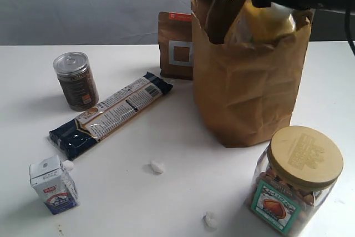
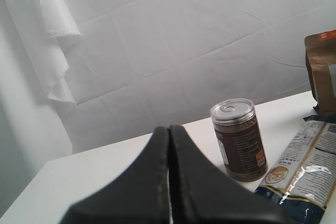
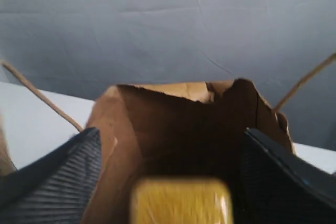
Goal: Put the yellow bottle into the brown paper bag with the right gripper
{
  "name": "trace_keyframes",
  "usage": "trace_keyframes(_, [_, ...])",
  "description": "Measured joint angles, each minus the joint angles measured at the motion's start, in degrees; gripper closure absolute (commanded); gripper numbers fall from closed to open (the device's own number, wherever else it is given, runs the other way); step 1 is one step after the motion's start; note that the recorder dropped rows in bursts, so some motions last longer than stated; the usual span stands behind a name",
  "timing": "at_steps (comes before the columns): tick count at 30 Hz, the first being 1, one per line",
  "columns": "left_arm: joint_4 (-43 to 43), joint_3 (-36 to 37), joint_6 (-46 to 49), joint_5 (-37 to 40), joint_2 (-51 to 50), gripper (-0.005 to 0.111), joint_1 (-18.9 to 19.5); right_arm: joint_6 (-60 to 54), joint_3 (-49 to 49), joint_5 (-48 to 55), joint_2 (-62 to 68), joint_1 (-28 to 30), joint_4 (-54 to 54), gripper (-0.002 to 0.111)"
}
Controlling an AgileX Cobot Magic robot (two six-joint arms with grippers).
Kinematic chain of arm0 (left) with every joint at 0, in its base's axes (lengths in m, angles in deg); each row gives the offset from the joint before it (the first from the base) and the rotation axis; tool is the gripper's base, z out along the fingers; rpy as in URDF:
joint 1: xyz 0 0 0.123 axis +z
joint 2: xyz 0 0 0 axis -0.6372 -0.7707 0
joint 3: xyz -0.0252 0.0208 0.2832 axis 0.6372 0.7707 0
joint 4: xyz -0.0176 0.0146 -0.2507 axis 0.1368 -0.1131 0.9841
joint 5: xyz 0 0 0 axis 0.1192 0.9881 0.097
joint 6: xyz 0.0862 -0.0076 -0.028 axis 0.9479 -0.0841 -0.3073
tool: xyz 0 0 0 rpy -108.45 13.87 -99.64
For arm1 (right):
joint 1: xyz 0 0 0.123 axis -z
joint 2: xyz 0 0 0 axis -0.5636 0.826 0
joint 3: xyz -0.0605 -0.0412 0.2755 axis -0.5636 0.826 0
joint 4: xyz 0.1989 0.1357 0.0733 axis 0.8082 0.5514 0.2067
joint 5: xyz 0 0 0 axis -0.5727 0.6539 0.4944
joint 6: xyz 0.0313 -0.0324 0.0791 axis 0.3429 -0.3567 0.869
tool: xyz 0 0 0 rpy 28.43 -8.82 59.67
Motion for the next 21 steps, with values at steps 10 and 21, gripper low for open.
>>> trace_keyframes(10, [0.0, 0.0, 0.0, 0.0, 0.0, 0.107, 0.0, 0.4, -0.1, -1.0, -2.1, 0.0, 0.2, 0.059])
trace_keyframes(21, [0.0, 0.0, 0.0, 0.0, 0.0, 0.107, 0.0, -3.4, 4.2, 5.1, -22.0, -0.6, 6.0, 0.108])
